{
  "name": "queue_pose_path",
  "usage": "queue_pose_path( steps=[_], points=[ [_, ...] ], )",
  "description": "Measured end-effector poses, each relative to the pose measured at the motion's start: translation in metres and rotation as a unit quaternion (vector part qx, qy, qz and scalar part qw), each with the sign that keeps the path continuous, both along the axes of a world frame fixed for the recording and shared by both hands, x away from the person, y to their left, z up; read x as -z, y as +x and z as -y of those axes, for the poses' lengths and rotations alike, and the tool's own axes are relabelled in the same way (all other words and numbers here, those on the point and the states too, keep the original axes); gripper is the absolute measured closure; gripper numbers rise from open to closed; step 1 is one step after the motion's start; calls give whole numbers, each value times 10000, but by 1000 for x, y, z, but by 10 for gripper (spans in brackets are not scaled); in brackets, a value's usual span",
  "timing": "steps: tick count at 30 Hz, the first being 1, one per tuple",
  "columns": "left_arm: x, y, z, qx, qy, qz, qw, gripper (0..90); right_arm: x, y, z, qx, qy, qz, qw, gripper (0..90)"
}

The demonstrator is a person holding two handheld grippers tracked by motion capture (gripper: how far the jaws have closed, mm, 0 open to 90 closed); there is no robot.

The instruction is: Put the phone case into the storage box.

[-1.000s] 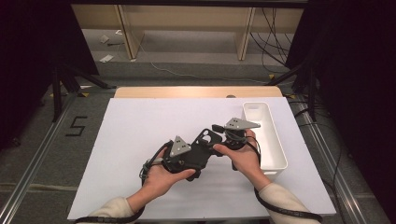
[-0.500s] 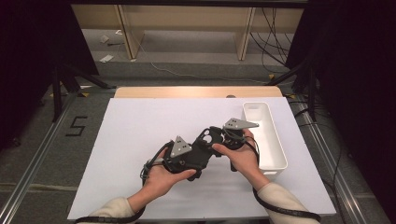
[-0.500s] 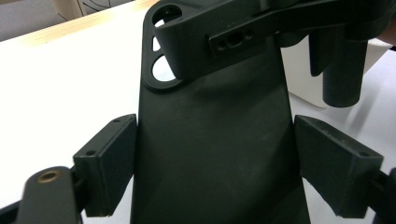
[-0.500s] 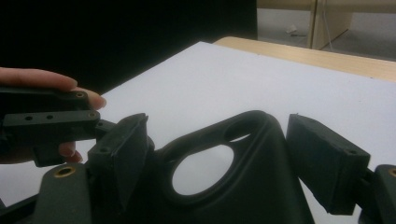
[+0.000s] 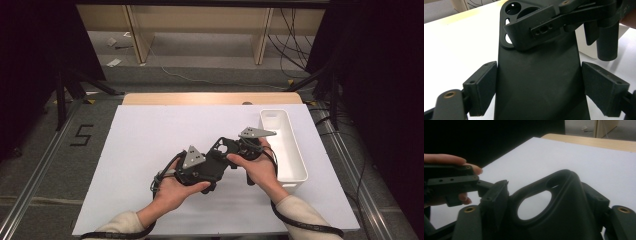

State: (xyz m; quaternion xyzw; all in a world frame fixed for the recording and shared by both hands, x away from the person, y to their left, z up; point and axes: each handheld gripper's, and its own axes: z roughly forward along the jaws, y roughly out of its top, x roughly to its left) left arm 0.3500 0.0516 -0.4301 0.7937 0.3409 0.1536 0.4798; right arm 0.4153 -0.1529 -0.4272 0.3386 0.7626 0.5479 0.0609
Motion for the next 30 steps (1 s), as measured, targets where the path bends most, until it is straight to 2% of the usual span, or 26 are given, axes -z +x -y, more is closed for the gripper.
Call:
queue_pose_path(
  steps=[3, 8, 14, 17, 19, 22, 23, 25, 30],
  points=[
    [0, 0, 1, 32, -3, -4, 10000, 157, 0, -1, -1, -131, 68, -83, 9999, 452],
    [0, 0, 0, 41, 8, 38, 10000, 153, -2, -4, -4, -234, 213, -153, 9994, 550],
    [0, 0, 0, 42, 23, 110, 9999, 152, -5, -5, -6, -239, 234, -134, 9993, 569],
    [1, 0, 0, 22, 29, 73, 10000, 153, -7, -7, -8, -87, 255, -48, 9996, 535],
    [2, 0, 1, 26, 36, 57, 10000, 152, -8, -6, -7, -86, 255, -16, 9996, 540],
    [2, -1, 2, 57, 81, 66, 9999, 152, -10, -6, -4, -16, 516, -148, 9986, 617],
    [2, -2, 2, 53, 79, 91, 9999, 152, -10, -5, -3, 5, 559, -162, 9983, 664],
    [2, -2, 2, 56, 84, 86, 9999, 152, -10, -6, -3, 36, 582, -176, 9981, 687],
    [2, -3, 3, 118, 179, 318, 9993, 152, -11, -7, 0, 132, 839, -330, 9958, 759]
  ],
)
